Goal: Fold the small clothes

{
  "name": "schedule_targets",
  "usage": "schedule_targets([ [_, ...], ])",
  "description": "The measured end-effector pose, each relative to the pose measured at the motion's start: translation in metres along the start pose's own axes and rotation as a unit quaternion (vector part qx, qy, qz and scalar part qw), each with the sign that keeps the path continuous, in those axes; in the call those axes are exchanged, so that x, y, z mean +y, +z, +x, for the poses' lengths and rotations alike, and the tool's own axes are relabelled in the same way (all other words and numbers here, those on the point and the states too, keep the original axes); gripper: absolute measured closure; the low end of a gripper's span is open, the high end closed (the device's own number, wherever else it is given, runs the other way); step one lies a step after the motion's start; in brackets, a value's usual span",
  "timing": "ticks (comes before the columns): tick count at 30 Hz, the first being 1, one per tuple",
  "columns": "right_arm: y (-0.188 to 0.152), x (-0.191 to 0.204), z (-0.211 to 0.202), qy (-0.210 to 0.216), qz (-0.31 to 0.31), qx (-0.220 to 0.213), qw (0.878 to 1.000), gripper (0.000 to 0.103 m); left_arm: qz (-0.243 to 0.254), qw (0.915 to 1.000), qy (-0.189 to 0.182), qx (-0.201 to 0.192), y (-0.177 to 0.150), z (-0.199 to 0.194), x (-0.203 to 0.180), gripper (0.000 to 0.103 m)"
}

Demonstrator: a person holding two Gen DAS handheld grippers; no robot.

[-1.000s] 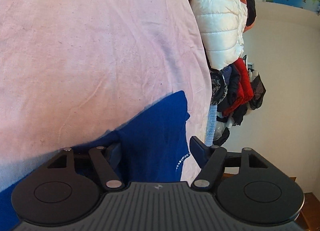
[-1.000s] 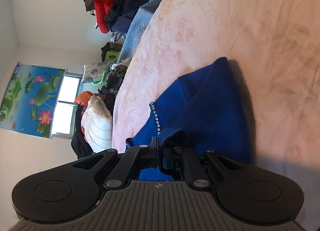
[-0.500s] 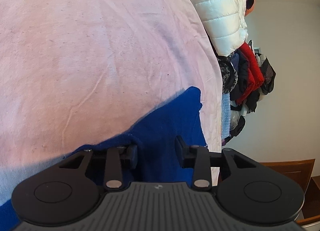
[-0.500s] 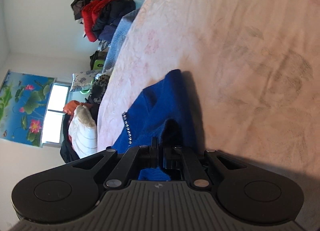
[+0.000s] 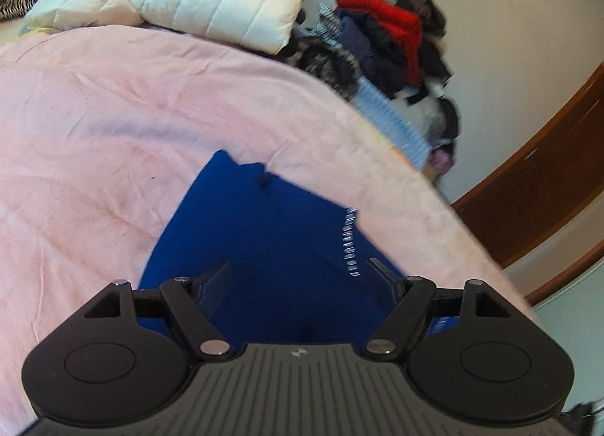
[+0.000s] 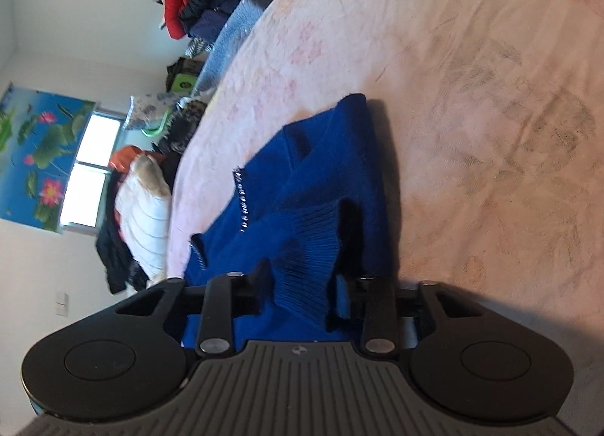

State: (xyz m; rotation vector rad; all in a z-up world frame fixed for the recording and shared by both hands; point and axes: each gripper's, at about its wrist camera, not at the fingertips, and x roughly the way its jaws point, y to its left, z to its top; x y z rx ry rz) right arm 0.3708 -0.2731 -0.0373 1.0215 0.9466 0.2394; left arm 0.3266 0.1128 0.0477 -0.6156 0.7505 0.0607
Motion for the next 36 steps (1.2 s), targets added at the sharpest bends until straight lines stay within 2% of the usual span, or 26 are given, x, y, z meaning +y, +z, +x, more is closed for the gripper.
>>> schedule_targets([
  [1, 0.000, 0.002, 0.001, -0.015, -0.015, 0.007, 1.000, 0.094, 0.013, 0.9997, 0.017, 0.011, -0.003, 0.013, 0.002, 0.026],
  [4, 0.001, 0.023, -0.003, -0.068, -0.104, 0.035, 0.992, 0.097, 0.053, 0.9981, 0.032, -0.003, -0.010, 0.021, 0.003, 0.027],
  [5, 0.000, 0.034, -0.006, -0.098, -0.157, 0.040, 0.982, 0.098, 0.062, 0.9974, 0.037, 0.001, -0.010, 0.020, 0.000, 0.026],
  [7, -0.006, 0.054, -0.005, -0.182, -0.278, 0.045, 0.942, 0.100, 0.073, 0.9963, 0.044, 0.003, -0.010, 0.021, -0.003, 0.026],
  [8, -0.005, 0.057, -0.004, -0.190, -0.289, 0.050, 0.937, 0.100, 0.080, 0.9956, 0.048, 0.001, -0.011, 0.022, -0.004, 0.026],
  [9, -0.002, 0.055, -0.003, -0.183, -0.283, 0.057, 0.940, 0.098, 0.088, 0.9947, 0.053, -0.002, -0.012, 0.023, -0.006, 0.026],
  [10, -0.002, 0.055, -0.002, -0.185, -0.283, 0.060, 0.939, 0.089, 0.092, 0.9941, 0.056, -0.003, -0.012, 0.023, -0.007, 0.026],
  [11, 0.000, 0.055, -0.003, -0.184, -0.279, 0.057, 0.941, 0.087, 0.096, 0.9937, 0.058, -0.001, -0.013, 0.022, -0.009, 0.026],
  [13, 0.006, 0.051, -0.009, -0.156, -0.238, 0.051, 0.957, 0.073, 0.087, 0.9946, 0.055, 0.007, -0.010, 0.012, -0.010, 0.026],
  [15, 0.008, 0.051, -0.026, -0.134, -0.217, 0.000, 0.967, 0.070, 0.073, 0.9967, 0.035, -0.002, -0.006, -0.005, -0.010, 0.026],
  [17, 0.006, 0.061, -0.037, -0.128, -0.232, -0.053, 0.963, 0.070, 0.089, 0.9953, 0.026, -0.029, -0.003, -0.018, -0.018, 0.024],
  [18, 0.002, 0.068, -0.035, -0.121, -0.248, -0.056, 0.960, 0.068, 0.100, 0.9940, 0.028, -0.035, -0.002, -0.018, -0.024, 0.023],
  [21, -0.007, 0.085, -0.004, -0.109, -0.273, -0.009, 0.956, 0.066, 0.115, 0.9918, 0.055, -0.012, 0.000, 0.008, -0.032, 0.021],
  [23, -0.018, 0.090, 0.020, -0.129, -0.302, 0.020, 0.944, 0.064, 0.115, 0.9900, 0.078, 0.023, -0.003, 0.032, -0.029, 0.021],
  [24, -0.022, 0.090, 0.030, -0.145, -0.312, 0.031, 0.938, 0.065, 0.128, 0.9880, 0.085, 0.020, -0.007, 0.039, -0.026, 0.021],
  [25, -0.025, 0.087, 0.036, -0.160, -0.319, 0.037, 0.933, 0.067, 0.150, 0.9846, 0.089, 0.005, -0.013, 0.041, -0.026, 0.019],
  [26, -0.028, 0.084, 0.036, -0.154, -0.334, 0.027, 0.930, 0.067, 0.171, 0.9810, 0.092, -0.004, -0.018, 0.043, -0.027, 0.015],
  [27, -0.030, 0.081, 0.035, -0.148, -0.337, 0.025, 0.929, 0.068, 0.192, 0.9768, 0.094, -0.013, -0.024, 0.045, -0.029, 0.013],
  [29, -0.032, 0.077, 0.030, -0.139, -0.330, 0.017, 0.934, 0.068, 0.251, 0.9609, 0.113, -0.027, -0.040, 0.050, -0.038, 0.007],
  [30, -0.034, 0.079, 0.029, -0.140, -0.333, 0.015, 0.932, 0.068, 0.255, 0.9592, 0.117, -0.030, -0.042, 0.047, -0.039, 0.007],
  [31, -0.035, 0.080, 0.027, -0.144, -0.330, 0.010, 0.933, 0.067, 0.236, 0.9650, 0.111, -0.023, -0.039, 0.039, -0.038, 0.007],
  [33, -0.043, 0.088, 0.016, -0.155, -0.321, -0.001, 0.934, 0.061, 0.186, 0.9799, 0.069, -0.020, -0.031, 0.007, -0.027, 0.008],
  [34, -0.052, 0.093, 0.007, -0.147, -0.327, -0.005, 0.933, 0.057, 0.168, 0.9838, 0.052, -0.033, -0.030, -0.016, -0.019, 0.007],
  [36, -0.075, 0.099, -0.021, -0.105, -0.341, -0.006, 0.934, 0.044, 0.165, 0.9838, 0.035, -0.061, -0.037, -0.064, -0.005, 0.007],
])
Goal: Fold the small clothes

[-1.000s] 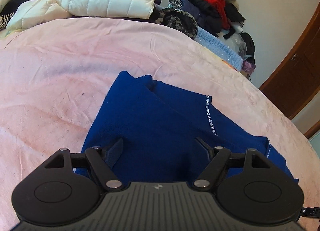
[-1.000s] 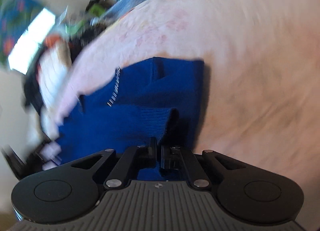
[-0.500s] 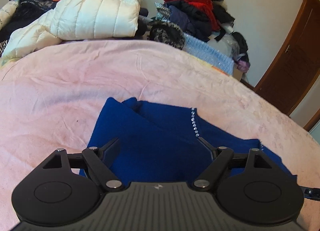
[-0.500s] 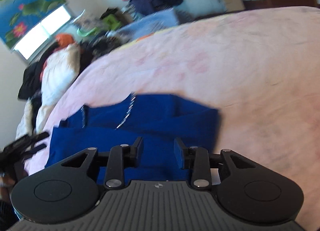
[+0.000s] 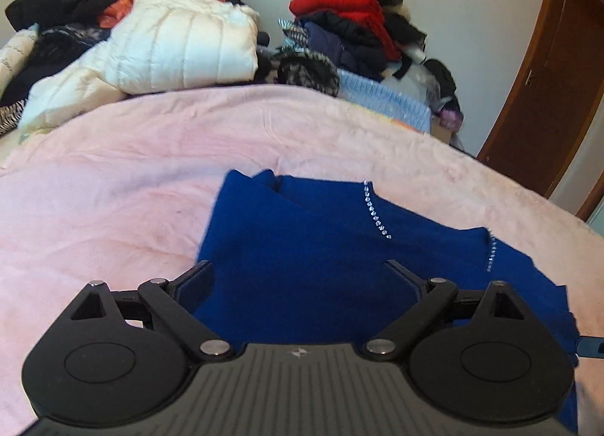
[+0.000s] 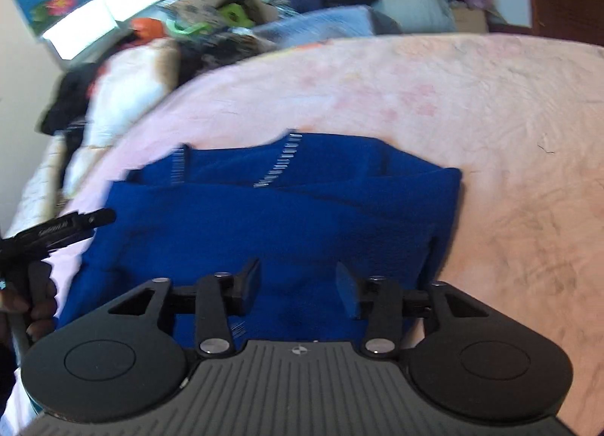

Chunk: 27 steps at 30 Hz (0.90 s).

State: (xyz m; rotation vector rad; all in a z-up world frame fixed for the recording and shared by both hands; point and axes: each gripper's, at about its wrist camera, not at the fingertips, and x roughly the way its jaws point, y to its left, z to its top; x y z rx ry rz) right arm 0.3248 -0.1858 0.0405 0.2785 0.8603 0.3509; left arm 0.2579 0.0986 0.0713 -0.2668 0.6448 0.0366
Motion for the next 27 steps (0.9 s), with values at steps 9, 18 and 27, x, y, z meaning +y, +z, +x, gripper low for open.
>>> schedule_targets([
  [9, -0.115, 0.036, -0.061, 0.096, 0.059, 0.056, 0.992, 0.033, 0.054, 0.9952, -0.079, 0.018, -0.111, -0.156, -0.004, 0.007],
  [18, -0.161, 0.058, -0.082, 0.111, 0.073, 0.076, 0.988, 0.033, 0.046, 0.9894, 0.088, 0.106, -0.174, -0.193, 0.056, 0.007],
  [27, -0.187, 0.043, -0.126, 0.085, 0.094, 0.057, 0.990, 0.030, -0.115, 0.9761, 0.178, 0.050, -0.166, -0.252, 0.146, 0.007],
])
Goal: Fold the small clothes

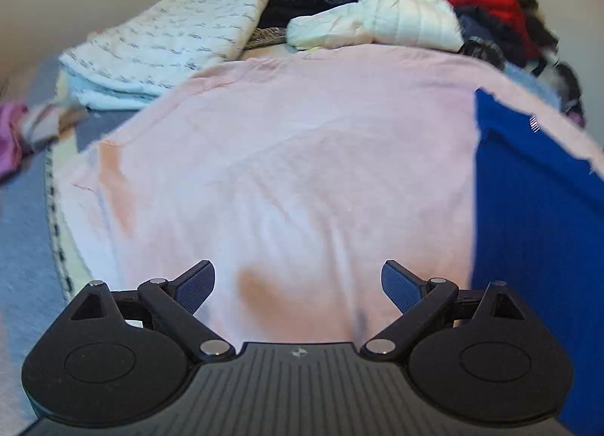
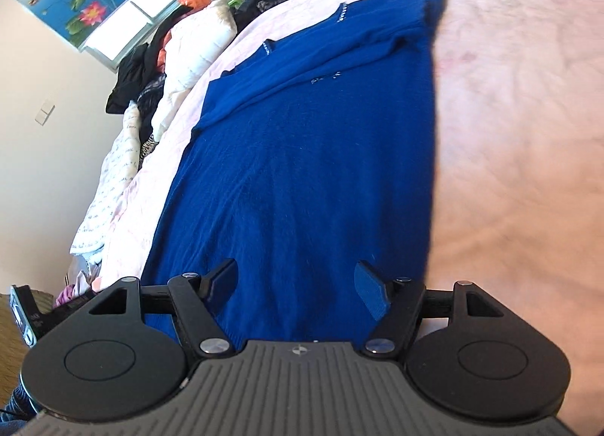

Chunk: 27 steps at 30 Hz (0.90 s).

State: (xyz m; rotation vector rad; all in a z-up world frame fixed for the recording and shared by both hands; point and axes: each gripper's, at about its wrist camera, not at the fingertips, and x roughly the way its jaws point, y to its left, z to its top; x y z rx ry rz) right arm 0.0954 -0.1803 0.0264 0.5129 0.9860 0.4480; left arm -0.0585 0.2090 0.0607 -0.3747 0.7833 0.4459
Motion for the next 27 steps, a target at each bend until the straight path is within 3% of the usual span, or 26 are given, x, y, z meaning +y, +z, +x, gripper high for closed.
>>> schedule_targets([
  [1, -0.003, 0.000, -0.004, 0.000, 0.000, 0.000, 1.000, 0.030, -0.024, 0.9985, -0.047, 0.018, 0.001, 0.002, 0.001, 0.007],
  [2, -0.006, -0.002, -0.009, -0.001, 0.001, 0.002, 1.000, 0.030, -0.059, 0.9913, -0.105, 0.053, 0.002, 0.009, 0.001, 0.007],
  [5, -0.015, -0.012, -0.019, -0.001, 0.020, 0.005, 1.000, 0.030, -0.160, 0.9473, -0.228, 0.157, -0.006, 0.037, 0.007, 0.008],
  [6, -0.018, -0.017, -0.024, -0.004, 0.029, 0.004, 1.000, 0.030, -0.173, 0.9392, -0.238, 0.177, -0.008, 0.044, 0.008, 0.008],
  [9, -0.030, -0.025, -0.035, -0.018, 0.046, 0.001, 0.999, 0.030, -0.158, 0.9338, -0.255, 0.195, -0.005, 0.052, 0.007, 0.008],
  [12, -0.040, -0.033, -0.039, -0.013, 0.063, 0.005, 0.998, 0.030, -0.161, 0.9057, -0.312, 0.237, -0.009, 0.060, 0.005, 0.011],
  [14, -0.045, -0.036, -0.038, -0.014, 0.070, 0.007, 0.997, 0.030, -0.138, 0.8953, -0.335, 0.259, -0.011, 0.066, -0.005, 0.012],
  [18, -0.049, -0.038, -0.036, -0.008, 0.081, 0.004, 0.997, 0.030, -0.116, 0.8864, -0.350, 0.280, -0.017, 0.071, -0.015, 0.015],
  [19, -0.049, -0.038, -0.035, -0.008, 0.081, 0.004, 0.997, 0.030, -0.115, 0.8863, -0.348, 0.283, -0.013, 0.075, -0.016, 0.025],
  [22, -0.050, -0.038, -0.034, -0.003, 0.084, 0.007, 0.996, 0.030, -0.096, 0.8943, -0.322, 0.296, -0.010, 0.082, -0.019, 0.074],
  [27, -0.053, -0.047, -0.035, 0.027, 0.121, 0.014, 0.992, 0.030, -0.059, 0.8943, -0.324, 0.302, -0.013, 0.076, -0.025, 0.078],
])
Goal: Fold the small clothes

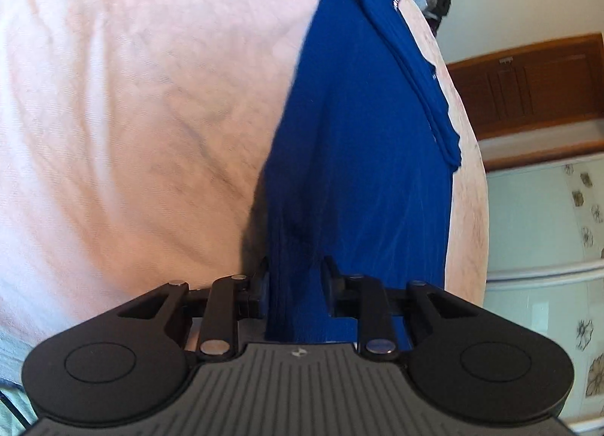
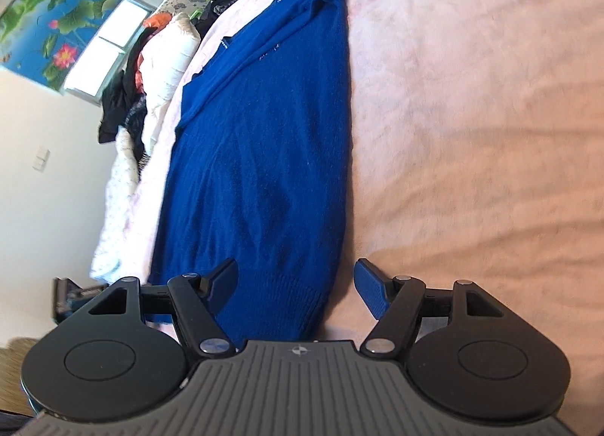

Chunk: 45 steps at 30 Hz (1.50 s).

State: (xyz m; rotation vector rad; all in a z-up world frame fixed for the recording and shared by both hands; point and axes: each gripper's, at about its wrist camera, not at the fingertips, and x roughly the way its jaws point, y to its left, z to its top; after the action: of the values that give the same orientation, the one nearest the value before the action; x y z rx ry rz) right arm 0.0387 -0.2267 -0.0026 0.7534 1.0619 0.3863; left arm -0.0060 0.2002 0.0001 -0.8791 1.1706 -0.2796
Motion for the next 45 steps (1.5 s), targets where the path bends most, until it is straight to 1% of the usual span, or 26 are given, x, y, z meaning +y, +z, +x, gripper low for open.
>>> schedule_targets([
  [1, -0.001, -0.003, -0.001, 0.008, 0.012, 0.003, 1.000, 0.030, 0.004, 1.0000, 0.000, 0.002, -0.001, 0.001, -0.002, 0.085],
  [2, -0.002, -0.008, -0.001, 0.020, 0.028, 0.009, 0.999, 0.030, 0.008, 1.0000, 0.003, 0.004, -0.002, 0.003, -0.003, 0.095],
  [3, -0.002, -0.011, -0.001, 0.029, 0.040, 0.015, 0.999, 0.030, 0.014, 0.9999, 0.007, 0.003, -0.003, 0.003, -0.005, 0.096],
  [4, -0.004, -0.014, -0.001, 0.038, 0.049, 0.021, 0.998, 0.031, 0.022, 0.9997, 0.010, -0.004, -0.003, 0.002, -0.008, 0.097],
  [7, -0.008, -0.019, 0.005, 0.063, 0.071, 0.035, 0.995, 0.031, 0.027, 0.9995, 0.002, -0.015, 0.000, -0.005, -0.015, 0.098],
  [13, -0.011, -0.017, 0.007, 0.073, 0.074, 0.073, 0.992, 0.031, 0.038, 0.9983, -0.027, -0.035, 0.006, -0.025, -0.032, 0.098],
  [18, -0.013, -0.006, 0.024, 0.091, 0.072, 0.077, 0.990, 0.030, 0.046, 0.9979, -0.030, -0.034, 0.007, -0.023, -0.040, 0.098],
  [19, -0.014, -0.003, 0.027, 0.091, 0.069, 0.079, 0.990, 0.034, 0.045, 0.9980, -0.029, -0.033, 0.008, -0.021, -0.041, 0.098],
  [20, -0.014, -0.002, 0.028, 0.090, 0.073, 0.078, 0.990, 0.042, 0.044, 0.9981, -0.027, -0.034, 0.008, -0.022, -0.041, 0.098],
  [21, -0.015, -0.003, 0.030, 0.090, 0.084, 0.079, 0.989, 0.064, 0.043, 0.9982, -0.025, -0.034, 0.008, -0.022, -0.040, 0.098],
  [22, -0.016, -0.006, 0.032, 0.084, 0.092, 0.084, 0.989, 0.089, 0.040, 0.9983, -0.022, -0.035, 0.009, -0.022, -0.038, 0.098],
  [24, -0.022, -0.014, 0.033, 0.068, 0.100, 0.091, 0.988, 0.093, 0.032, 0.9987, -0.021, -0.034, 0.008, -0.023, -0.032, 0.098],
  [26, -0.026, -0.023, 0.032, 0.088, 0.124, 0.088, 0.985, 0.093, 0.026, 0.9990, -0.018, -0.032, 0.007, -0.022, -0.028, 0.098],
  [27, -0.028, -0.024, 0.032, 0.091, 0.127, 0.084, 0.984, 0.093, 0.025, 0.9991, -0.014, -0.033, 0.007, -0.022, -0.028, 0.098],
  [30, -0.029, -0.017, 0.028, 0.100, 0.111, 0.066, 0.987, 0.093, 0.030, 0.9980, 0.004, -0.055, 0.007, -0.025, -0.032, 0.098],
  [31, -0.027, -0.012, 0.025, 0.109, 0.101, 0.061, 0.987, 0.093, 0.034, 0.9976, 0.001, -0.060, 0.008, -0.027, -0.036, 0.098],
  [34, -0.012, 0.002, 0.013, 0.142, 0.081, 0.044, 0.986, 0.093, 0.047, 0.9961, -0.015, -0.073, 0.014, -0.035, -0.050, 0.098],
  [39, 0.026, 0.020, -0.012, 0.186, 0.055, 0.007, 0.981, 0.093, 0.050, 0.9905, -0.070, -0.108, 0.032, -0.050, -0.067, 0.098],
  [42, 0.056, 0.032, -0.024, 0.203, 0.029, -0.017, 0.979, 0.093, 0.048, 0.9855, -0.093, -0.133, 0.052, -0.053, -0.077, 0.098],
  [45, 0.089, 0.039, -0.027, 0.215, 0.017, -0.037, 0.976, 0.093, 0.054, 0.9802, -0.114, -0.152, 0.082, -0.049, -0.091, 0.098],
])
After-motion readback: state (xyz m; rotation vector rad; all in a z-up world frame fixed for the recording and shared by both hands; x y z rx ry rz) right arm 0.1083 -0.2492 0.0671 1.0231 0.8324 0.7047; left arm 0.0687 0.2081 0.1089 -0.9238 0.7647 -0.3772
